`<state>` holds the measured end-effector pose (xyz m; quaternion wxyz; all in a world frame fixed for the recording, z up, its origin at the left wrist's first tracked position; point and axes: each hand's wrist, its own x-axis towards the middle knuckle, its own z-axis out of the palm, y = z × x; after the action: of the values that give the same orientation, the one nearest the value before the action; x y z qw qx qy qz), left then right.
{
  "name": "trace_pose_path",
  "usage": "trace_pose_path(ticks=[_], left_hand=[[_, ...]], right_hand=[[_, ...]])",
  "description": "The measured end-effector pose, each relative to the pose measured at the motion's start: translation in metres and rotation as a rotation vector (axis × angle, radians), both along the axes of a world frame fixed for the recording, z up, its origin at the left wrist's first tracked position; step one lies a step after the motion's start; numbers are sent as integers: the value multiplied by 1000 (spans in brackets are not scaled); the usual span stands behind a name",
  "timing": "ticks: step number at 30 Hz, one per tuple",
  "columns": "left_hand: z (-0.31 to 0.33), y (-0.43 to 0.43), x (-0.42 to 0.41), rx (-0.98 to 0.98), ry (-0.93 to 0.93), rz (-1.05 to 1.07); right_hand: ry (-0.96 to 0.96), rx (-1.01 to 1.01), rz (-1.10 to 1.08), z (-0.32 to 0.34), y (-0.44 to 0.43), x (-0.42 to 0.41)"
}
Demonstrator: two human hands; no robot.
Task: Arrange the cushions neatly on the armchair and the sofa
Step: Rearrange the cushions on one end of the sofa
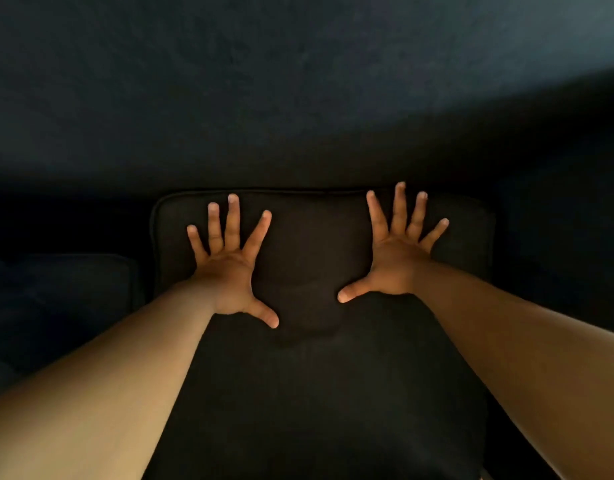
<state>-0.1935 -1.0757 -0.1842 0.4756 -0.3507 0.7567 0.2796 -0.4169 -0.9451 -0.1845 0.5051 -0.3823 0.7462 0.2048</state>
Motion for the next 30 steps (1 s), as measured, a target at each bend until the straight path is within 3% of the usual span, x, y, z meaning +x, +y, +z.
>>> trace_pose_path(ticks=[9, 19, 24, 30], left_hand=[[-8, -3, 0, 43, -11, 4], [-16, 3, 11, -28, 86, 9], [-17, 16, 22, -145, 188, -10], [-10, 33, 58, -329, 445, 64]], right_hand=[[-5, 67, 13, -7, -9, -1], [63, -24, 12, -16, -2, 6], [149, -111, 40, -13, 13, 13], [270, -184, -38, 6, 26, 32]])
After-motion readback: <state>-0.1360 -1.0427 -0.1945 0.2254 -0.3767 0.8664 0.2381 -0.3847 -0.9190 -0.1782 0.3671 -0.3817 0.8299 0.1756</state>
